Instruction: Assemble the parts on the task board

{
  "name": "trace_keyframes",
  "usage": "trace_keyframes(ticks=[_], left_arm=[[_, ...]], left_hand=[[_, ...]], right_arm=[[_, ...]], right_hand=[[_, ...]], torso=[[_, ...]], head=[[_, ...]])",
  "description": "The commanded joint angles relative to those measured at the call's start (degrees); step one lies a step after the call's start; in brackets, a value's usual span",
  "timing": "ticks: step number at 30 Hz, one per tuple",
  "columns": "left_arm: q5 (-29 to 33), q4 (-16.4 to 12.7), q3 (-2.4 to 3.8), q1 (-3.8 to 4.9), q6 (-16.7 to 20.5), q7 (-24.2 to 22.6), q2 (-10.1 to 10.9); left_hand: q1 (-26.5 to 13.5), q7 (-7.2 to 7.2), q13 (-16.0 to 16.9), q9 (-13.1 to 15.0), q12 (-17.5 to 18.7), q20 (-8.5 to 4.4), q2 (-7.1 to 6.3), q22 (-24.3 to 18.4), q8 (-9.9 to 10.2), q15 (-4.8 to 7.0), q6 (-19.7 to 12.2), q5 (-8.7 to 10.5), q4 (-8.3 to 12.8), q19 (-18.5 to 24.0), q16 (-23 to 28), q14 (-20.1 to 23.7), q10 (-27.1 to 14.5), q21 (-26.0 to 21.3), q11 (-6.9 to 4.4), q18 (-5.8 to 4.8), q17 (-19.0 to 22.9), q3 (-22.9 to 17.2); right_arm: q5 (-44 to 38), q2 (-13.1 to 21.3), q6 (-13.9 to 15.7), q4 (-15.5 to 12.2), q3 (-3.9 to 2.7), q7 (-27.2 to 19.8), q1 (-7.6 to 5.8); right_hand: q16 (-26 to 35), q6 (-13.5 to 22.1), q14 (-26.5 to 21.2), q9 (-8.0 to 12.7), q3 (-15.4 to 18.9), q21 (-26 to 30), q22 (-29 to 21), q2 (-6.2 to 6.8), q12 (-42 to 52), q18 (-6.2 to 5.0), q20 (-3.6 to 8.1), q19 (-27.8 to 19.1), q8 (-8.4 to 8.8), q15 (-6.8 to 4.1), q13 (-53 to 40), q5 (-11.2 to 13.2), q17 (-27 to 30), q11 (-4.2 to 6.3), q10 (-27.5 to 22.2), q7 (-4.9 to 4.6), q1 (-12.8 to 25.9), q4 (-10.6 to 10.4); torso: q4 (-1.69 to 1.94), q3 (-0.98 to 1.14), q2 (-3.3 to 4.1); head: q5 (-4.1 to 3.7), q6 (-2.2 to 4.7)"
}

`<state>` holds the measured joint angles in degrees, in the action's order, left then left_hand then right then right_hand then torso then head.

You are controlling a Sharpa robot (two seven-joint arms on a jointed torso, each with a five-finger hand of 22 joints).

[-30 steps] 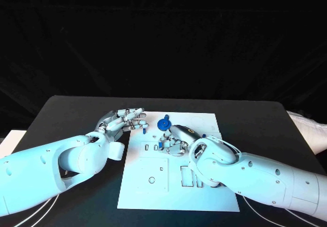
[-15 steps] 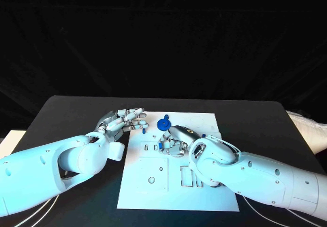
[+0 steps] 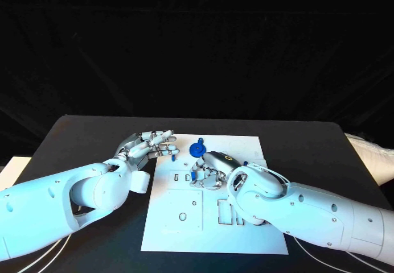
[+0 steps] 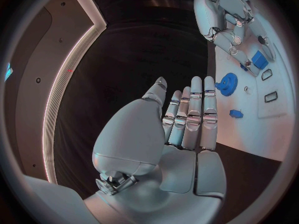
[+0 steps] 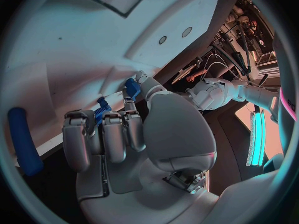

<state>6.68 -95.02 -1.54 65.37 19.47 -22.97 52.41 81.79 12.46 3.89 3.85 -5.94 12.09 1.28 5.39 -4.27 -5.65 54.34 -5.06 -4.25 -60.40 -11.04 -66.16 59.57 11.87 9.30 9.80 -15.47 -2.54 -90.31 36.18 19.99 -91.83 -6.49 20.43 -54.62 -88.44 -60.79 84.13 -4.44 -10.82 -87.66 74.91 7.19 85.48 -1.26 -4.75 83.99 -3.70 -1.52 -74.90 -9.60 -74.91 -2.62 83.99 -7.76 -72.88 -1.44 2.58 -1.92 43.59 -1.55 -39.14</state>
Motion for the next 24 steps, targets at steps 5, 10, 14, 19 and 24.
trace_keyframes(ticks=[5, 10, 14, 19, 24], left_arm=[[0.1, -0.1, 0.03, 0.02, -1.3, -0.3, -0.1], [0.1, 0.1, 0.03, 0.02, -1.4, -0.2, -0.3], [0.1, 0.4, 0.03, 0.02, -1.5, 0.0, -0.4], [-1.1, 0.6, 0.02, 0.01, -1.8, 2.0, -0.5], [-5.9, 1.0, 0.01, 0.01, -2.3, 7.0, -0.5]], left_hand=[[0.2, -0.21, -0.1, 0.0, 0.0, -0.01, 0.18, -0.1, 0.2, -0.27, -0.1, -0.04, 0.3, -0.2, 0.3, -0.1, -0.4, -0.3, -0.10, 0.62, -0.1, 0.2], [0.2, -0.21, -0.1, 0.0, 0.0, -0.01, 0.18, -0.1, 0.2, -0.27, -0.1, -0.04, 0.3, -0.2, 0.3, -0.1, -0.4, -0.3, -0.10, 0.62, -0.1, 0.2], [0.2, -0.21, -0.1, 0.0, 0.0, -0.01, 0.18, -0.1, 0.2, -0.27, -0.1, -0.04, 0.3, -0.2, 0.3, -0.1, -0.4, -0.3, -0.10, 0.62, -0.1, 0.2], [-1.0, -0.02, -0.1, 0.0, 0.2, 0.13, -0.70, -0.3, 0.4, -0.48, -0.6, 0.04, 0.4, -0.3, 0.7, 0.0, -1.0, -0.7, 0.12, 0.56, -0.5, 1.0], [-2.8, -1.25, 1.0, 0.1, -2.5, -2.54, -1.20, 1.7, 0.0, 2.27, -0.1, 0.06, 0.1, -7.7, -7.1, -9.6, 3.4, 3.3, -1.91, 0.60, -5.3, 2.5]], right_arm=[[-1.4, 0.2, 5.6, -0.5, 0.27, 0.3, 0.40], [-2.0, 1.0, 13.6, -2.4, 0.25, -3.8, 0.70], [-0.3, 2.3, 17.2, -4.6, -0.13, -8.7, 0.79], [6.6, 5.4, 15.6, -7.9, -1.64, -17.3, 0.63], [16.9, 10.3, 11.4, -11.3, -2.74, -22.1, -0.67]], right_hand=[[0.7, 3.1, 4.9, 0.4, 2.3, 0.7, 7.8, 0.35, -1.5, -0.45, -0.59, 1.5, 0.20, 0.70, -11.8, -0.7, -10.9, -0.70, 3.3, -0.50, 0.5, -1.1], [0.7, 5.2, 4.9, 0.5, 3.6, 0.9, 7.3, 0.75, -2.8, -0.56, -0.89, 1.2, 0.22, 1.05, -11.1, -1.3, -10.9, -1.12, 2.7, -0.99, -0.7, -1.6], [0.6, 5.1, 5.0, 0.3, 3.8, 0.9, 7.4, 0.52, -2.8, -0.54, -0.97, 1.3, 0.03, 1.09, -11.0, -1.8, -11.1, -1.13, 2.7, -0.97, -1.4, -1.8], [0.7, 5.0, 4.9, 0.2, 3.7, 1.1, 7.1, 0.08, -3.2, -0.62, -1.01, 1.1, -0.01, 1.10, -10.8, -2.1, -10.8, -1.13, 2.5, -0.99, -2.2, -1.7], [1.3, 4.9, 4.6, 0.1, 4.2, 1.8, 5.6, -0.08, -4.6, -0.96, -1.05, 0.2, -0.07, 1.13, -10.0, -2.7, -9.9, -1.16, 1.7, -0.99, -2.3, -2.0]], torso=[[-0.03, -0.02, 0.00], [0.04, 0.05, -0.03], [0.01, 0.05, -0.08], [-0.29, 0.10, -0.27], [-0.44, 0.31, -0.79]], head=[[-0.01, -0.03], [-0.04, 0.05], [-0.03, 0.18], [0.53, 0.43], [0.81, 0.24]])
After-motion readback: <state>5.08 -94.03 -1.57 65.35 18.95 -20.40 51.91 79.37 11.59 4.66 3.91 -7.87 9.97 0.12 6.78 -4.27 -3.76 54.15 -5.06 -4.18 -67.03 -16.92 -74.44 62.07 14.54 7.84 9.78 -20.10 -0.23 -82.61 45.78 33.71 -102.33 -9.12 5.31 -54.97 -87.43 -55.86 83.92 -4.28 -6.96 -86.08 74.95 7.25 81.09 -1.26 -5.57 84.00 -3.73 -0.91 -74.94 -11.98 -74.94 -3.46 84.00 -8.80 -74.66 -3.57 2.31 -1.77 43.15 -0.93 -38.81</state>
